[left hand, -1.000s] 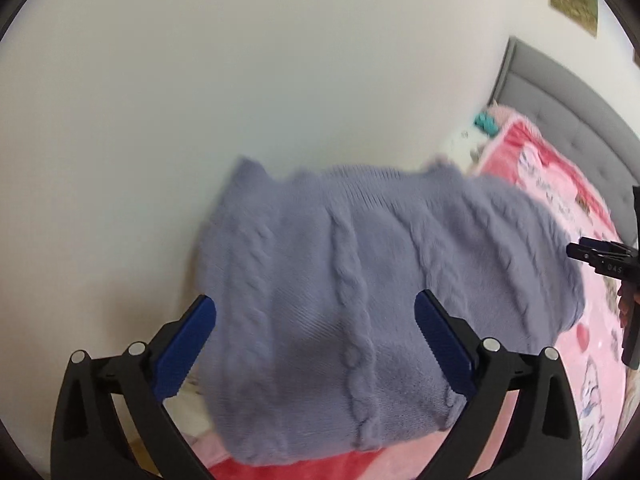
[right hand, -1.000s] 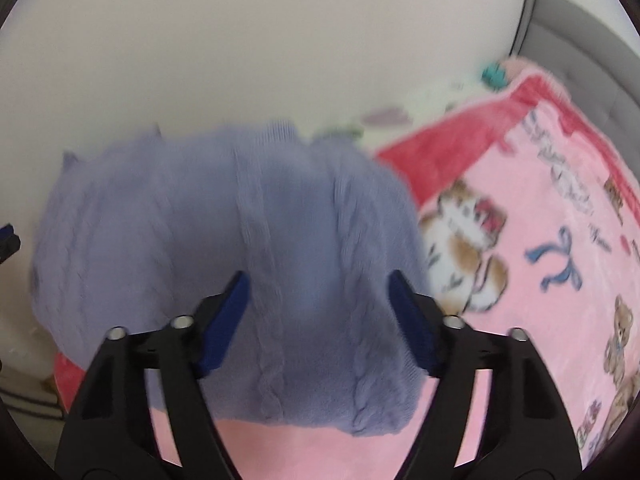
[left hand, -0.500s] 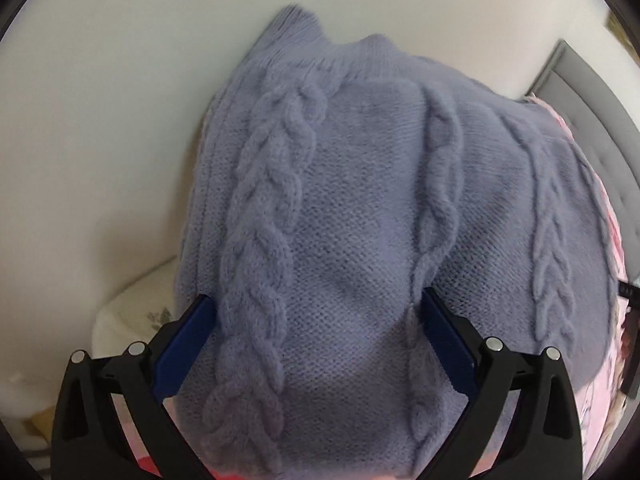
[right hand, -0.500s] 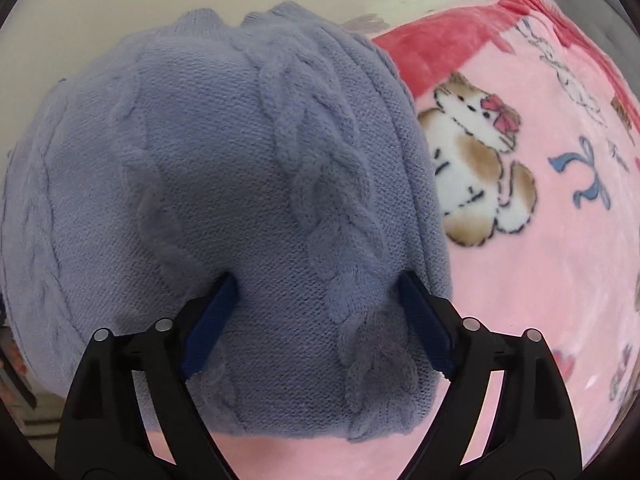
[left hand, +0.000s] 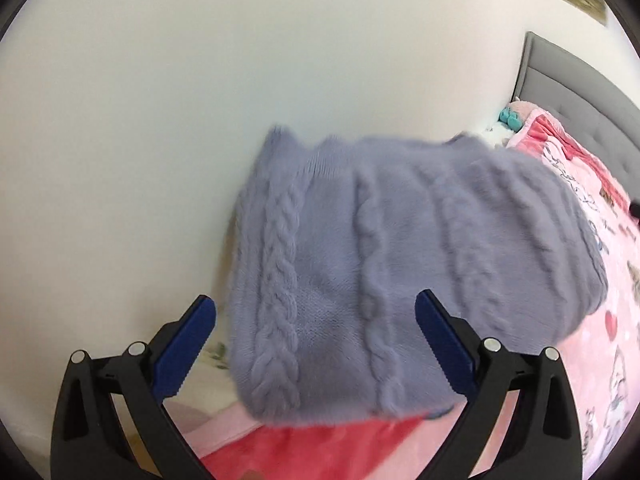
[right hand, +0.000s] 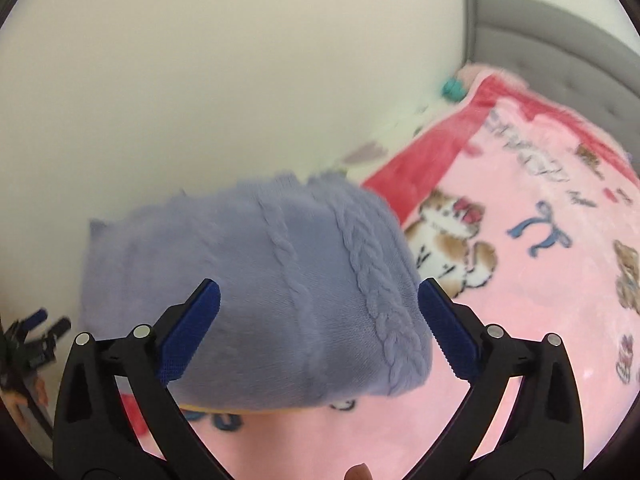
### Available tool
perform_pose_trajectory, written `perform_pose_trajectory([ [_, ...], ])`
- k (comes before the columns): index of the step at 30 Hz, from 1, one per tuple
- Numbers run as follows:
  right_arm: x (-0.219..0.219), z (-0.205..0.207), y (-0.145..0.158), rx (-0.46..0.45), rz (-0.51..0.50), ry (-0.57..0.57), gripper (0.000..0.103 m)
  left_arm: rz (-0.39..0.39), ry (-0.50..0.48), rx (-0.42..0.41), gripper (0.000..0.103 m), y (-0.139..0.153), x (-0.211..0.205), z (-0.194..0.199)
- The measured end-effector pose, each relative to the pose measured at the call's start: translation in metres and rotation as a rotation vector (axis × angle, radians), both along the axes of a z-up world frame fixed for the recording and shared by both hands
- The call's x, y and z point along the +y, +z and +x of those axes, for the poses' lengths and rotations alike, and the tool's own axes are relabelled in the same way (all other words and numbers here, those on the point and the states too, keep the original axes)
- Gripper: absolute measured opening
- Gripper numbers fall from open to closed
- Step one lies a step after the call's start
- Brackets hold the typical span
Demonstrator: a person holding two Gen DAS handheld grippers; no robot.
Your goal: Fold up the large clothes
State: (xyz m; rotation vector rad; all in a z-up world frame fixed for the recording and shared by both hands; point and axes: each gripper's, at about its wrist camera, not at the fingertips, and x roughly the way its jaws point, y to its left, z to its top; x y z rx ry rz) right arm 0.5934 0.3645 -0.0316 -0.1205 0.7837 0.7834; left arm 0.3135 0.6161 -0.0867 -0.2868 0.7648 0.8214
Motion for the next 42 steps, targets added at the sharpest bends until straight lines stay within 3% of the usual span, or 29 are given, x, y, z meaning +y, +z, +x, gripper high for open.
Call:
perform_pose_trajectory([
  [6,-0.051,-0.056,0.052,-0.037,0.077,-0.187,0.095,0.152,-0.021,-0.041,0.098,0.083,-0.073,-0.014],
  [9,-0.081,-0.089,0.085,-0.149,0.147,-0.239,0.095,0.207,-0.004,-0.059,0.098,0.126,-0.107,-0.03],
  [11,-0.097,-0.11,0.109,-0.237,0.172,-0.234,0.095,0.207,-0.01,-0.071,0.098,0.145,-0.124,-0.032],
  [13,-0.111,-0.131,0.133,-0.319,0.132,-0.235,0.095,0.169,-0.037,-0.076,0.098,0.166,-0.146,-0.039],
  [15,-0.121,-0.143,0.149,-0.321,0.09,-0.195,0.095,0.14,-0.056,-0.072,0.098,0.183,-0.166,-0.046],
  [20,-0.136,-0.156,0.164,-0.179,0.056,-0.021,0.095,0.117,-0.024,-0.08,0.098,0.199,-0.202,-0.062],
  [24,-0.135,-0.158,0.161,-0.141,0.029,0.038,0.095,0.056,-0.041,-0.061,0.098,0.2,-0.213,-0.06],
  [29,-0.132,-0.159,0.156,-0.086,0.007,0.075,0.095,0.106,-0.022,-0.043,0.098,0.206,-0.226,-0.064],
  [34,-0.126,-0.163,0.152,-0.109,-0.025,0.097,0.095,0.107,-0.02,-0.062,0.098,0.209,-0.226,-0.061],
  [42,-0.101,-0.154,0.141,-0.124,-0.066,0.113,0.095,0.035,-0.019,-0.067,0.098,0.195,-0.198,-0.038],
])
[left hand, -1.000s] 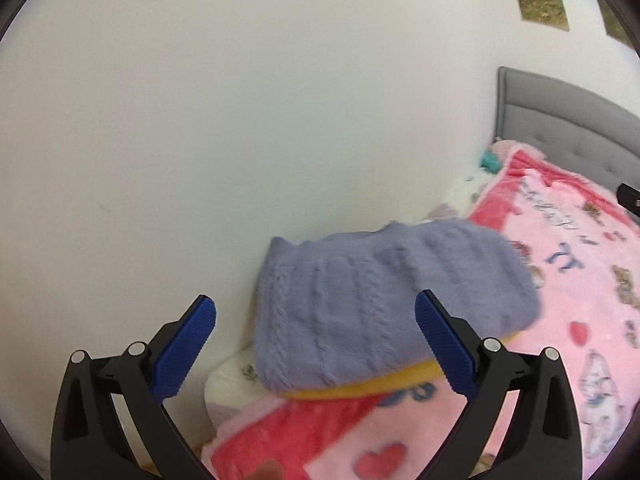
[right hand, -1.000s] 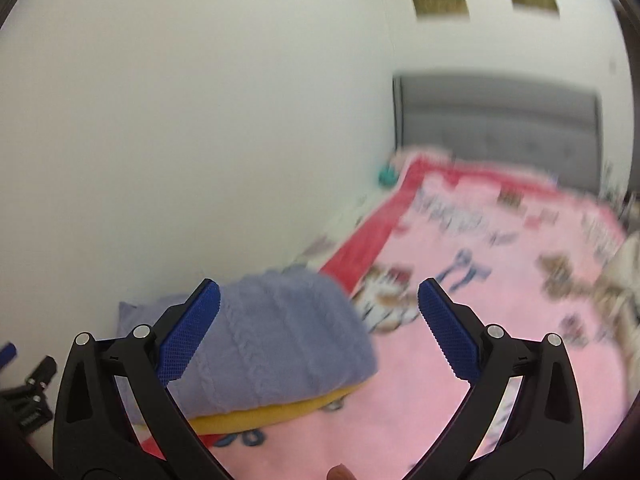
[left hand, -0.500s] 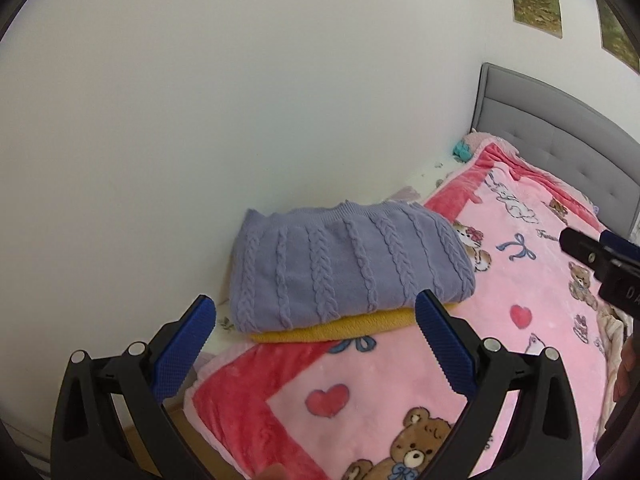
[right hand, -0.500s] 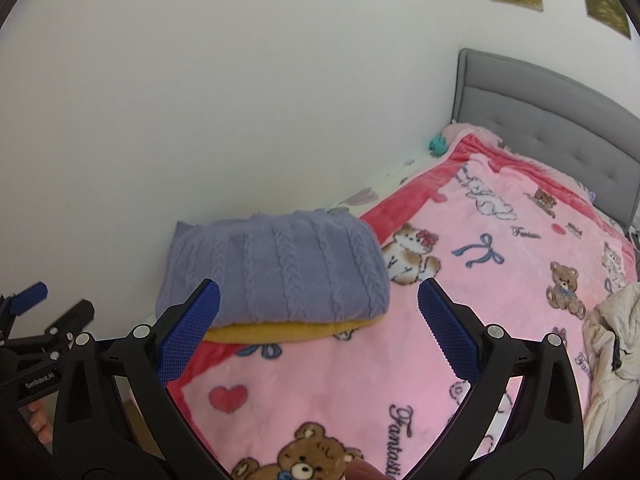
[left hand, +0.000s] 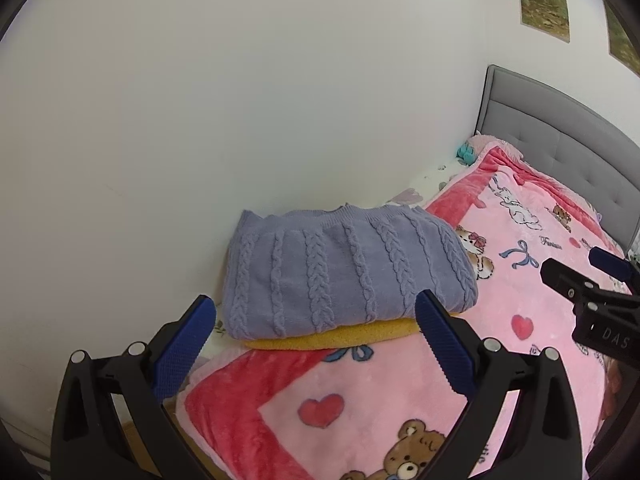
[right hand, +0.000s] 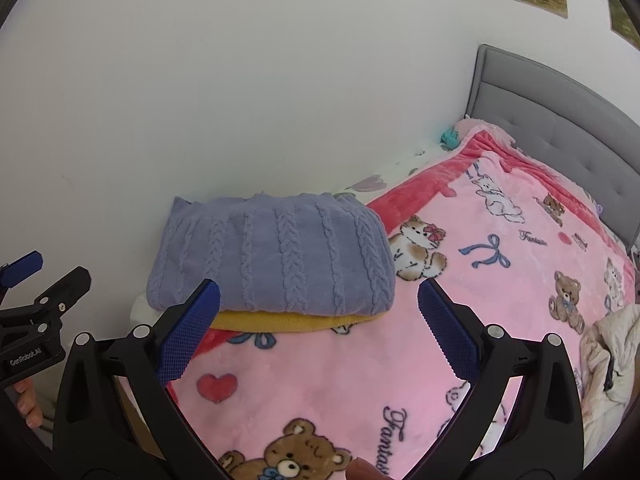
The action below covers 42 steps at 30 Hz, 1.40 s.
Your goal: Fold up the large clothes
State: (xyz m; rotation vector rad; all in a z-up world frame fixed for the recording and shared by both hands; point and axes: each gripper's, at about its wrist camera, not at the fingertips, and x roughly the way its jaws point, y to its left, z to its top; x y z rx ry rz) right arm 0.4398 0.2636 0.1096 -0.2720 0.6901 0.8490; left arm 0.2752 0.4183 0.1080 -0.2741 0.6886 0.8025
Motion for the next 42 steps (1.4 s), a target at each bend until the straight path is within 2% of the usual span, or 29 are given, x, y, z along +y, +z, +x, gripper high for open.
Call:
perform_pose_trajectory([
  [18,0.055,0.027,-0.006,-0.005,-0.031,0.002,0.095,-0.036,-0.017,-0.013,0.098,-0.011,0.046,0.042],
  [42,0.058,0.028,-0.007,0.005,-0.023,-0.003,0.095,-0.031,-0.002,0.003,0.098,-0.011,0.048,0.043],
])
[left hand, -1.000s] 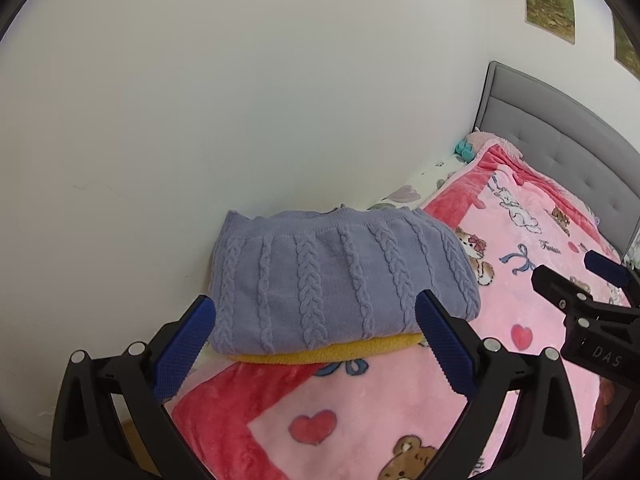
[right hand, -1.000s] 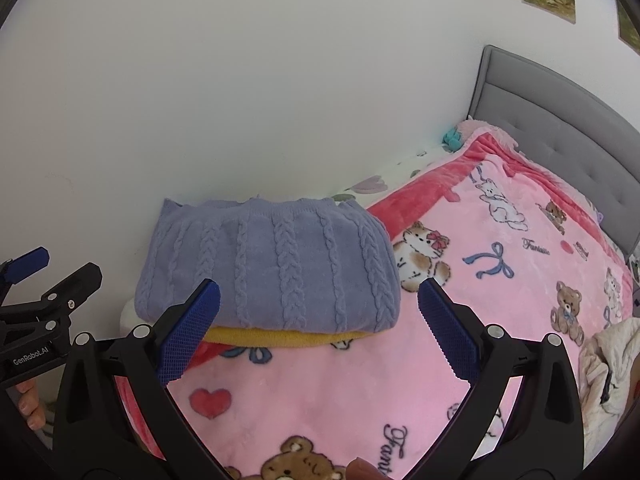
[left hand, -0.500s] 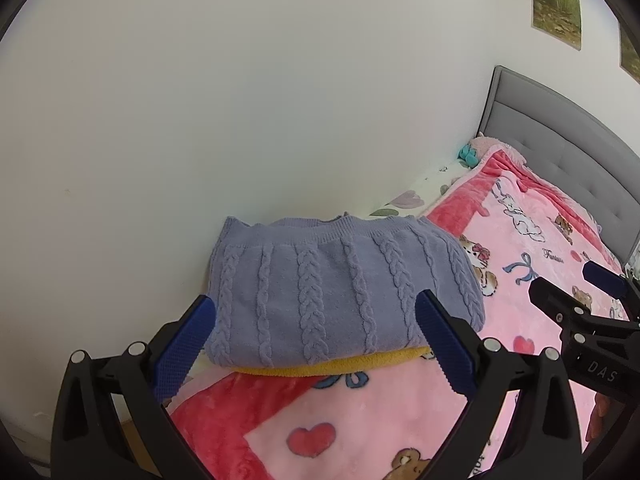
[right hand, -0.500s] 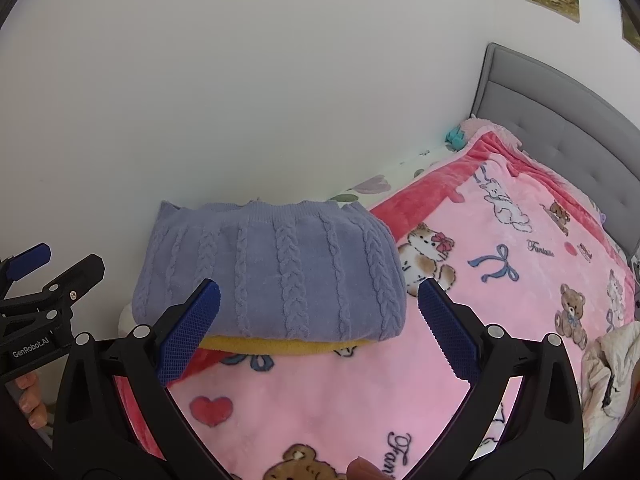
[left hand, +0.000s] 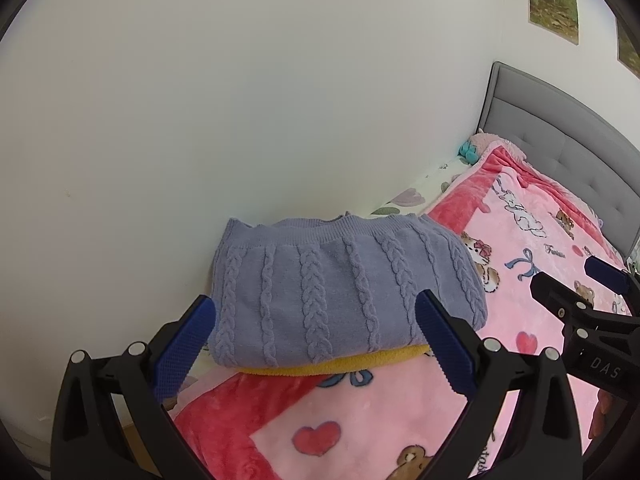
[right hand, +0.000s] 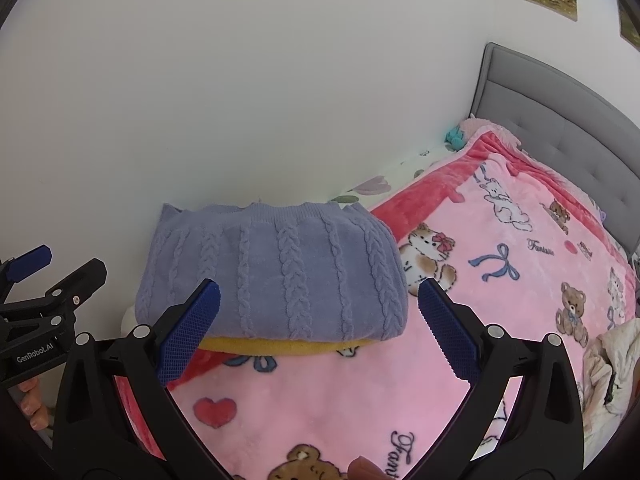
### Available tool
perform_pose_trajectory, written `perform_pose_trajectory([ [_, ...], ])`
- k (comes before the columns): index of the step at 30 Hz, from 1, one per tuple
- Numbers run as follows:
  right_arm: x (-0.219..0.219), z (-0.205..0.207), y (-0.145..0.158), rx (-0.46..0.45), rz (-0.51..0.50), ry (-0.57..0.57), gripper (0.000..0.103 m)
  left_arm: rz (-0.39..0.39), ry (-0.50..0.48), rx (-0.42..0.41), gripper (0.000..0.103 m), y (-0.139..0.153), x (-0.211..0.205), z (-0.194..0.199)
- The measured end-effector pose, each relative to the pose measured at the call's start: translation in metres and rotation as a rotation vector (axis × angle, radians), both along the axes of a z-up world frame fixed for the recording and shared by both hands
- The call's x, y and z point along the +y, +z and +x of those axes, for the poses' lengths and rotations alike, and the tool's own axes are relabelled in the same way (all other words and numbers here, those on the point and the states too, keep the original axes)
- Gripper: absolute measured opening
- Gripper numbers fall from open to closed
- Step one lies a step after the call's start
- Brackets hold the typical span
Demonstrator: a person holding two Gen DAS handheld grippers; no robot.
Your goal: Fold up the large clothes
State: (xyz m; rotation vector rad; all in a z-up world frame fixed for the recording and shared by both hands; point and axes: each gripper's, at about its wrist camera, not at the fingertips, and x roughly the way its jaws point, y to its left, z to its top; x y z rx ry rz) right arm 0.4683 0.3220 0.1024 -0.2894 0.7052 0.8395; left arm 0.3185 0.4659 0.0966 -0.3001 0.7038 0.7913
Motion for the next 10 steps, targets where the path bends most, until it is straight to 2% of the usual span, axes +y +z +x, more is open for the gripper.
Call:
perform_pose_trajectory([
  [10,0.0012,-0.001,0.0024,-0.005,0.004,0.001,0.095,0.005,-0.001,0.006,0.098,0.0011,-0.0018,0.0004],
])
